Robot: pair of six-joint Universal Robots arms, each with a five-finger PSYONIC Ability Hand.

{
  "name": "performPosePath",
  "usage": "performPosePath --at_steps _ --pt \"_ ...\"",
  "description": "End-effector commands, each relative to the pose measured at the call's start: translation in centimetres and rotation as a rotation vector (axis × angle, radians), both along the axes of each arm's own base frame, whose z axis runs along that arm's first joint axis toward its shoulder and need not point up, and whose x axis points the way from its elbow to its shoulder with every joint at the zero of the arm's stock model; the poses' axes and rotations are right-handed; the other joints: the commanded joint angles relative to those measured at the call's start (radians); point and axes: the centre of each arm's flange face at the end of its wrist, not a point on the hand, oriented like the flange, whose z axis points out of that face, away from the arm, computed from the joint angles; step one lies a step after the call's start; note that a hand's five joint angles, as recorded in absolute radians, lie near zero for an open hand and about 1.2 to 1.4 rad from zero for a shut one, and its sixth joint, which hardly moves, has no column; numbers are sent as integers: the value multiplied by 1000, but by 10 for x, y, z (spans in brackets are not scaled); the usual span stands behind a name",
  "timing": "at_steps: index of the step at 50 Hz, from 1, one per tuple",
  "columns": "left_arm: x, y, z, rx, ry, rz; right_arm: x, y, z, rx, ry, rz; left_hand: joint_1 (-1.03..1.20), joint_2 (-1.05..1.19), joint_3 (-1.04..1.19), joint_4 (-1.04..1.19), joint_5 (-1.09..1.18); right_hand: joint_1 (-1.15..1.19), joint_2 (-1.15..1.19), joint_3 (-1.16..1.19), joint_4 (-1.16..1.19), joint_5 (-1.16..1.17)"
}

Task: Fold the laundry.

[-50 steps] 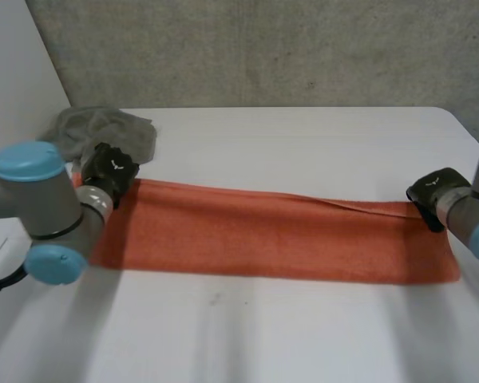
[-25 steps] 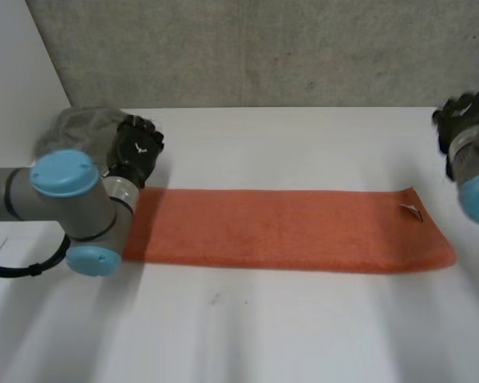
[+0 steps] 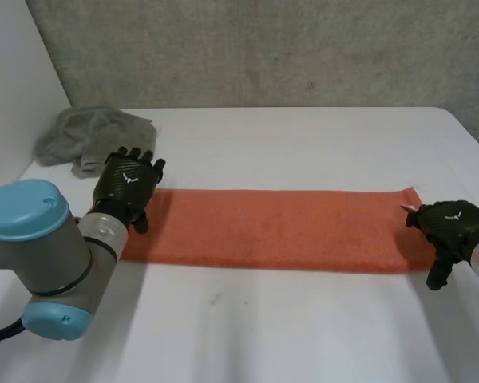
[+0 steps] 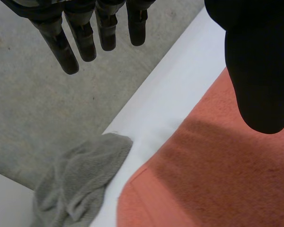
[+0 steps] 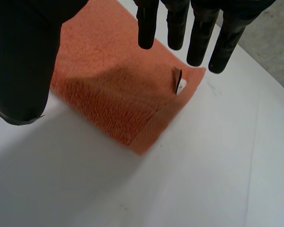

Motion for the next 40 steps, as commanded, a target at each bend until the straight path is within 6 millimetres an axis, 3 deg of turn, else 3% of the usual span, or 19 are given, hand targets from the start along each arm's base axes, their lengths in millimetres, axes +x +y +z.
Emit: performPosePath --at_steps 1,6,8,9,10,16,20,24,28,31,36,39,40 --pt "2 -5 1 20 49 14 -7 -8 -19 -61 -18 8 -22 -27 -33 -28 -46 233 194 189 197 182" --pt "3 -5 0 22 48 19 -7 -12 -33 -33 -18 9 -22 -27 -33 -28 -46 415 376 371 379 364" --pt "4 -6 0 22 48 21 -7 -13 -38 -21 -17 8 -22 -27 -33 -28 -46 707 668 663 671 656" --pt "4 -6 0 24 49 21 -8 -16 -41 -23 -15 4 -22 -27 -33 -28 -46 1116 1077 1072 1080 1065" --pt "4 -6 0 24 49 21 -8 -17 -41 -28 -14 5 -22 -27 -33 -28 -46 1174 1135 1130 1138 1123" --pt "4 -6 0 23 50 22 -24 -29 -37 -69 20 -60 -22 -27 -33 -28 -46 1175 1136 1131 1139 1124" --pt "5 -6 1 23 49 25 -50 -43 -29 -111 114 -133 -22 -27 -33 -28 -46 1175 1136 1131 1139 1124" --pt "5 -5 2 23 49 24 -90 -59 -9 -183 350 -230 -22 -27 -33 -28 -46 1175 1136 1131 1139 1124" --pt "5 -5 5 13 53 24 -109 -69 5 -244 474 -266 -22 -27 -33 -28 -46 1175 1136 1131 1139 1124" --pt "5 -5 5 13 53 25 -96 -71 15 -298 476 -229 -22 -27 -33 -28 -46 1175 1136 1131 1139 1124" --pt "5 -5 7 10 54 26 -15 -57 56 -503 361 -56 -22 -27 -33 -28 -46 1175 1136 1131 1139 1124" --pt "5 -6 9 4 57 29 21 -42 72 -582 291 36 -22 -27 -33 -28 -46 1175 1136 1131 1139 1124" --pt "6 -7 10 0 58 34 49 -28 81 -633 241 123 -22 -27 -33 -28 -46 1175 1136 1131 1139 1124"
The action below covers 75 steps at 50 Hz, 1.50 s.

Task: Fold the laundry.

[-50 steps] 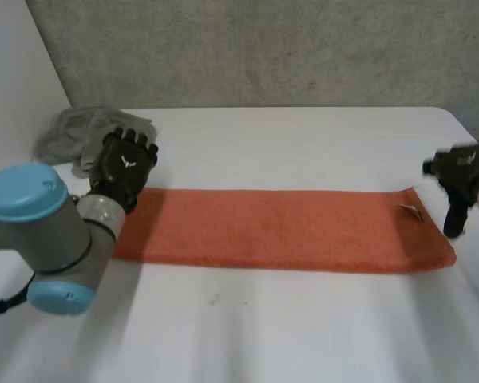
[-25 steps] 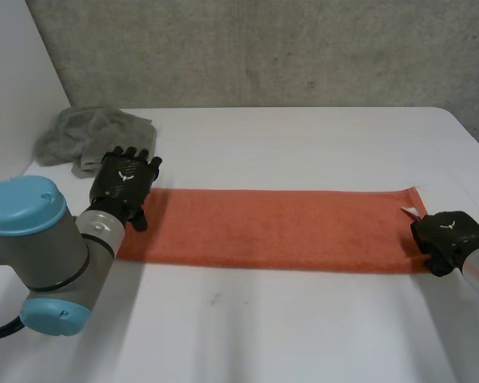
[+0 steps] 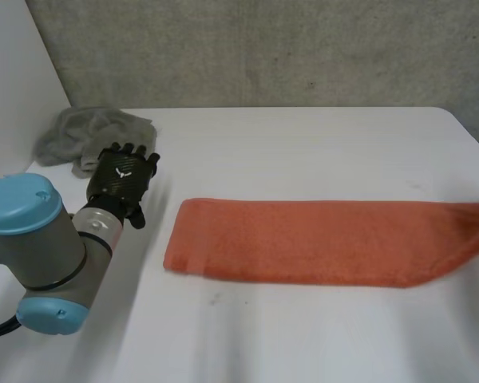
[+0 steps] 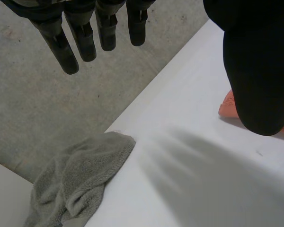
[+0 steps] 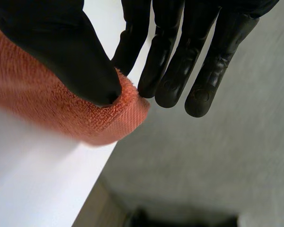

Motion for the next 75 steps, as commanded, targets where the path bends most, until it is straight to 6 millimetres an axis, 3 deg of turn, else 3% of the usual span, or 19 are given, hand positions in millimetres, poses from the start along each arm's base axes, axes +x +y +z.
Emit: performPosePath --at_steps 1,4,8,12,15,18,20,22,26,31,40,45,46,52,57,61,62,69,75 --pt "3 -3 5 -13 5 13 116 47 45 -171 -116 387 -22 -27 -33 -28 -47 422 227 211 208 233" --pt "8 -7 10 -26 11 32 180 88 48 -190 -145 653 -22 -27 -33 -28 -47 422 227 211 208 233" --pt "11 -9 12 -31 13 42 251 143 25 -144 -154 960 -22 -27 -33 -28 -47 422 227 211 208 233" --pt "11 -8 11 -27 13 42 293 182 -5 -64 -151 1128 -22 -27 -33 -28 -47 422 227 211 208 233" --pt "11 -7 9 -16 12 41 312 193 -34 5 -139 1174 -22 -27 -33 -28 -47 422 227 211 208 233" --pt "11 -6 8 -5 14 39 318 191 -47 45 -135 1176 -22 -27 -33 -28 -47 411 217 200 197 222" --pt "10 -5 8 4 19 35 316 187 -49 72 -137 1148 -22 -27 -33 -28 -47 -452 -646 -663 -666 -641" --pt "9 -5 8 9 22 34 314 186 -47 87 -149 1125 -22 -27 -33 -28 -47 -800 -995 -1011 -1014 -989" --pt "7 -3 9 14 30 25 301 174 -31 139 -271 998 -22 -27 -33 -28 -47 -800 -995 -1011 -1014 -989" --pt "-6 7 11 11 32 -22 241 135 -1 252 -526 713 -22 -27 -33 -28 -47 -800 -995 -1011 -1014 -989" --pt "-41 34 7 16 28 -140 166 118 -46 465 -573 428 -22 -27 -33 -28 -47 -800 -995 -1011 -1014 -989" --pt "-46 38 -2 39 22 -155 143 102 -71 492 -552 343 -22 -27 -33 -28 -47 -46 -240 -256 -260 -235" --pt "-46 38 -3 42 20 -153 139 98 -76 498 -533 326 -22 -27 -33 -28 -47 346 151 135 132 157" --pt "-42 37 3 38 20 -141 131 84 -69 403 -437 305 -22 -27 -33 -28 -47 422 227 211 208 233" --pt "-32 36 23 33 49 -113 142 71 -24 203 -355 344 -22 -27 -33 -28 -47 422 227 211 208 233" --pt "-20 29 38 31 101 -70 191 95 -1 142 -343 513 -22 -27 -33 -28 -47 422 227 211 208 233" --pt "-15 27 46 22 123 -51 217 111 2 135 -337 602 -22 -27 -33 -28 -47 422 227 211 208 233" --pt "4 20 59 27 160 8 290 177 -15 190 -292 947 -22 -27 -33 -28 -47 422 227 211 208 233" --pt "8 20 59 44 174 22 305 195 -39 303 -313 1130 -22 -27 -33 -28 -47 422 227 211 208 233"
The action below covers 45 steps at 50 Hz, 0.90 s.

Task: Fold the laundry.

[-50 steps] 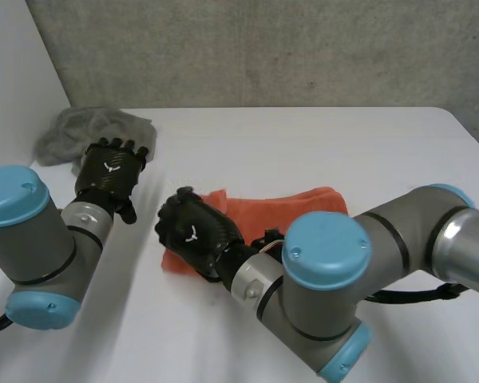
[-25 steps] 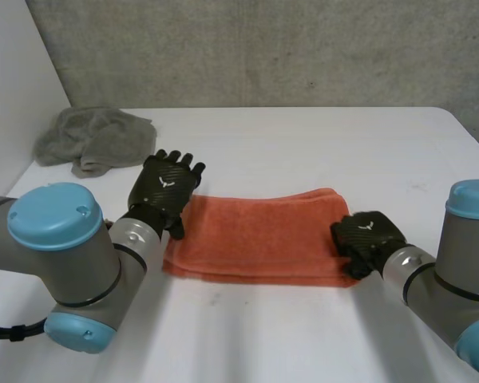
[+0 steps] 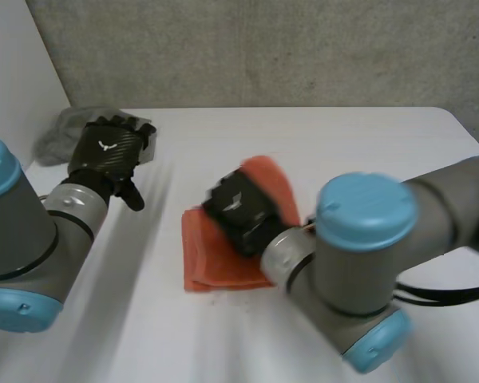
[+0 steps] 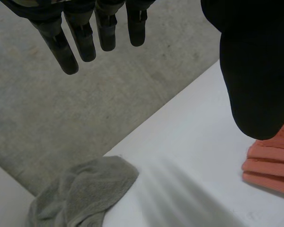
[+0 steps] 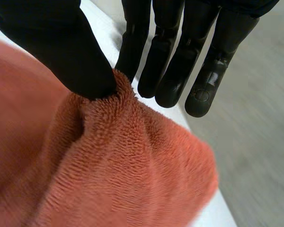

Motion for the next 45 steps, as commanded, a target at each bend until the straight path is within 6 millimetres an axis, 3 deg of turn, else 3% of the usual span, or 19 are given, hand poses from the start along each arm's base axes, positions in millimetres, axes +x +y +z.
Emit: performPosePath --at_steps 1,2,4,5,9,13,15,20,27,37,43,45 --pt "7 -1 0 24 16 20 22 27 -26 90 7 244 -22 -27 -33 -28 -46 392 186 169 168 191" --pt "6 -1 0 27 19 18 22 27 -23 108 -10 236 -22 -27 -33 -28 -46 -62 -268 -285 -286 -263" --pt "5 -1 -2 32 23 14 20 22 -16 142 -50 198 -22 -27 -33 -28 -46 -668 -874 -891 -892 -869" --pt "3 0 -3 36 26 5 16 9 -5 182 -114 134 -22 -27 -33 -28 -46 -790 -996 -1013 -1014 -991" --pt "-1 -1 1 24 44 -8 -10 -33 23 279 -274 -48 -22 -27 -33 -28 -46 -790 -996 -1013 -1014 -991" --pt "-22 4 0 40 86 -67 -32 -49 41 354 -355 -159 -19 -23 -29 -24 -43 -790 -996 -1013 -1014 -991" --pt "-45 14 -4 69 132 -146 -38 -52 41 386 -345 -200 -21 -26 -32 -27 -46 -790 -996 -1013 -1014 -991" --pt "-74 22 -21 191 183 -256 -46 -64 18 481 -273 -285 -13 -18 -23 -18 -37 -790 -996 -1013 -1014 -991" --pt "-72 21 -70 430 87 -203 -39 -71 -17 595 -179 -313 -1 -6 -11 -6 -25 -790 -996 -1013 -1014 -991" --pt "-55 10 -109 508 -76 -43 -33 -80 -56 614 -45 -318 5 0 -5 0 -19 -790 -996 -1013 -1014 -991" --pt "-53 14 -106 498 -126 -44 -35 -78 -49 578 -20 -316 2 -3 -8 -3 -22 -790 -996 -1013 -1014 -991" --pt "-55 15 -94 471 -110 -56 -39 -80 -33 557 -60 -321 2 -3 -8 -3 -22 -790 -996 -1013 -1014 -991"
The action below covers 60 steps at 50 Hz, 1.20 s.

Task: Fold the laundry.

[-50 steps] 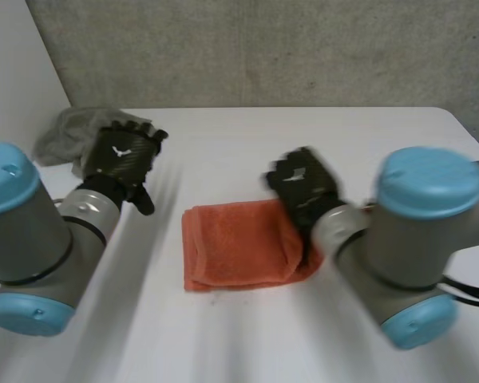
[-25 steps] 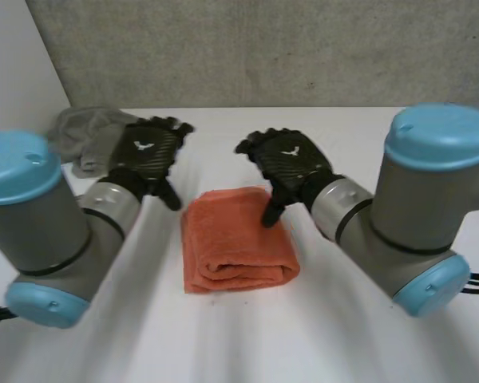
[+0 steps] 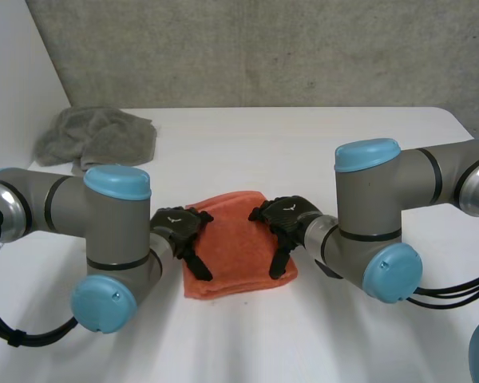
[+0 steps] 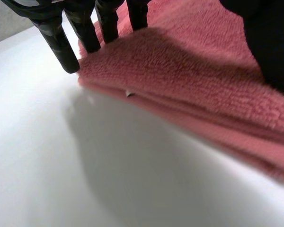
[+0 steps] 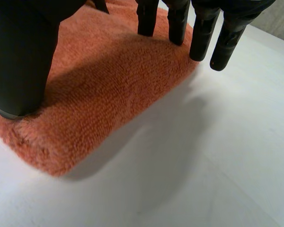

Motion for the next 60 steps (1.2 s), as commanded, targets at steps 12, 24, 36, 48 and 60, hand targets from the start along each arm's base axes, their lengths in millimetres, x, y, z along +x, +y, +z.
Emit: performPosePath --at_steps 12,24,36,48,60 --pt "-10 19 114 -267 179 -142 -54 -4 52 -93 -158 -273 -3 -17 -19 -21 -36 9 -40 -34 -55 -63" --pt "-8 36 163 -274 364 -300 -63 24 9 128 -170 -301 0 -14 -16 -18 -33 9 -40 -34 -55 -63" --pt "-7 38 164 -217 401 -329 -46 19 -19 277 -259 -277 3 -11 -13 -15 -30 134 85 91 69 62" --pt "-6 38 163 -217 401 -326 -24 15 -22 251 -294 -230 0 -14 -16 -18 -33 296 247 253 231 224" --pt "-6 37 163 -214 401 -322 -14 13 -25 248 -307 -211 0 -14 -16 -18 -33 389 340 346 325 318"
